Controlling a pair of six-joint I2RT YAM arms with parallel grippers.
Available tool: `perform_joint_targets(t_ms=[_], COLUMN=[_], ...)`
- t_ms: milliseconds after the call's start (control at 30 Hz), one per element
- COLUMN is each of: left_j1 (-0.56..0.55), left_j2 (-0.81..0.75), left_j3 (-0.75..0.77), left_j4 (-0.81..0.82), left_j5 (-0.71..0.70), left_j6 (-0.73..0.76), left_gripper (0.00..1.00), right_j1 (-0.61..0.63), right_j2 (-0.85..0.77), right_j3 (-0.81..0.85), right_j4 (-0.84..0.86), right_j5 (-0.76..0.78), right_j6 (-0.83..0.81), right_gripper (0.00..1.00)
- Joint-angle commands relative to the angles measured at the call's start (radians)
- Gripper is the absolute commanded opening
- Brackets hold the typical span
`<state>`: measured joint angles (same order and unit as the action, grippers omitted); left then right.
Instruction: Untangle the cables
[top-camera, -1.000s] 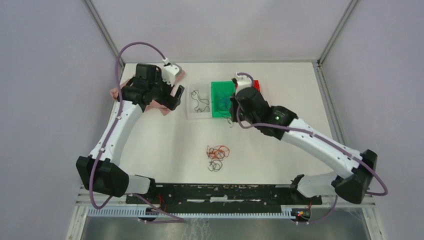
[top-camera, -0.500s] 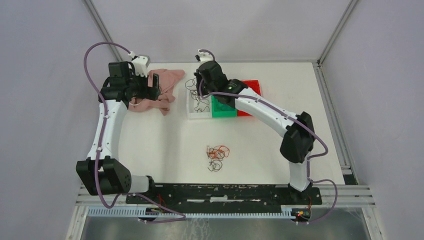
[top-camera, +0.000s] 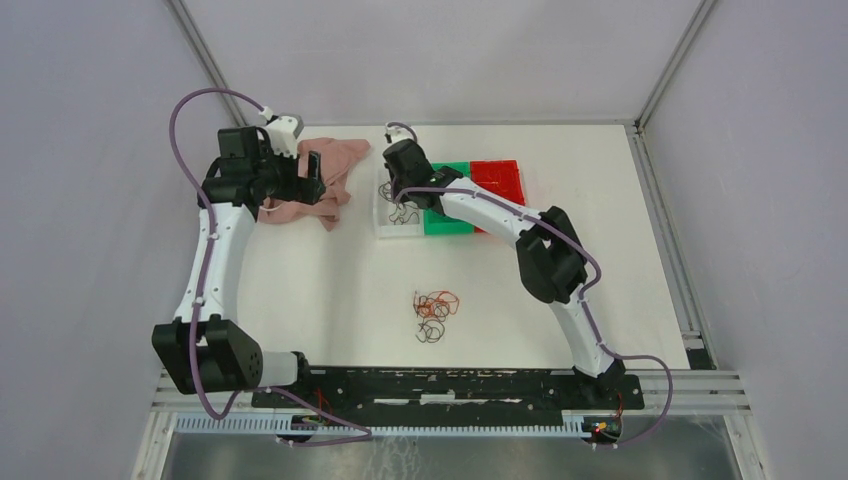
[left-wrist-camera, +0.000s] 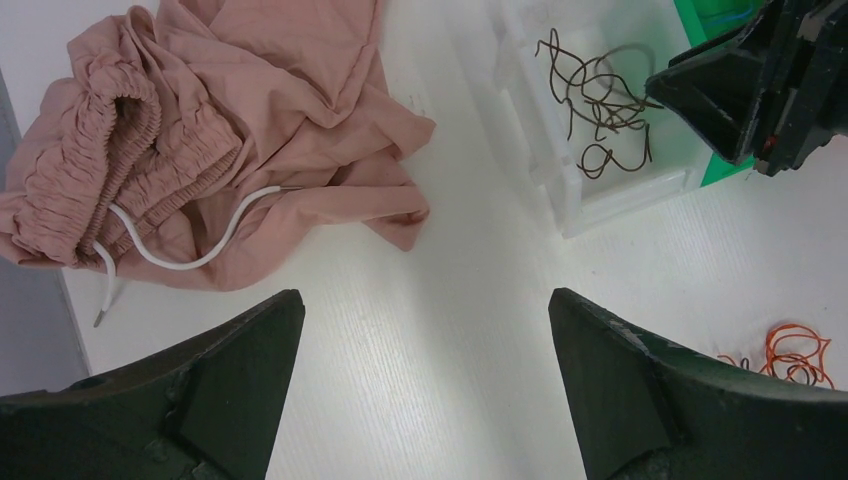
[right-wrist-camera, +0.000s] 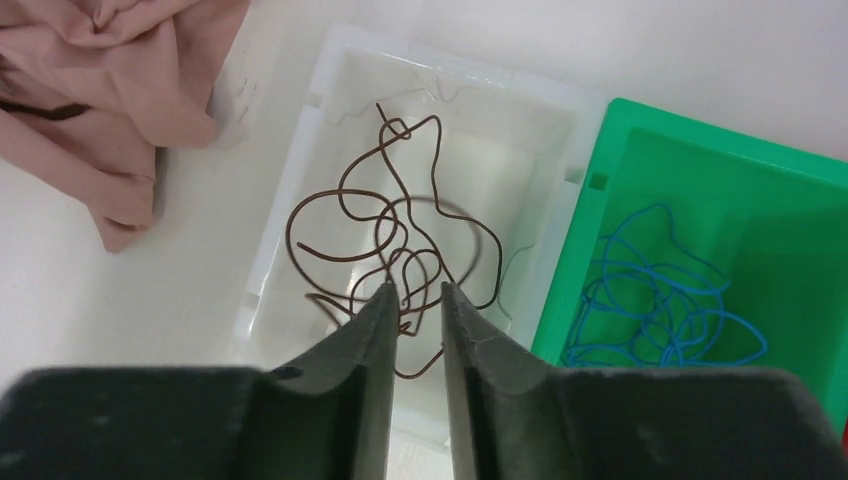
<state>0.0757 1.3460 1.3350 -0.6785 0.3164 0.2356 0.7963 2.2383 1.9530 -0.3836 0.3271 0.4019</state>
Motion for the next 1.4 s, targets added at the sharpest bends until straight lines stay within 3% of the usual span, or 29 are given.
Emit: perform_joint_targets(t_ms=[0,100,400,600,833,1100,1367], left_j1=[0.005,0.004,0.005,0.006,0.005,0.005,0.004], left_j2=[-0.047,-0.05,-0.05,-0.054,-0.05,-0.038,-0.038], left_j3=[0.009,0.005,-0.005,0.009,-0.01,0.002,-0.017], left_j4=[0.029,0.028,0.008,-0.036,-0.052,-0.063,-0.076], left_j5=[0.052,0.07,0.131,0.173,0.216,0.24,0.271], left_j6=[-0.024,-0.015,0.0,0.031,0.051,0.04,0.041], left_gripper=[0.99,0.99,0.99,0.99,0.99,0.99,0.99], right_j1=[-0.003,-0.003,-0.003,0.014,0.129,0.147,0.146], right_j2=[-0.023,-0.059,-0.263,-0.494,-0.699,-0.76,-0.696], right_j3=[0.065,0.046,-0.1,-0.422,-0.849,-1.088,-1.098], right_j4=[0.011,0.021,0.05,0.104,0.182,0.237,0.274], right_j5=[0.063,0.069,0.013,-0.168,-0.341,-0.399,-0.356], right_j6=[-0.039,-0.055,-0.078,-0.091,-0.176,-0.131,-0.151], right_gripper=[0.39,0.48,0.49,0.46,0.44,0.44,0.4])
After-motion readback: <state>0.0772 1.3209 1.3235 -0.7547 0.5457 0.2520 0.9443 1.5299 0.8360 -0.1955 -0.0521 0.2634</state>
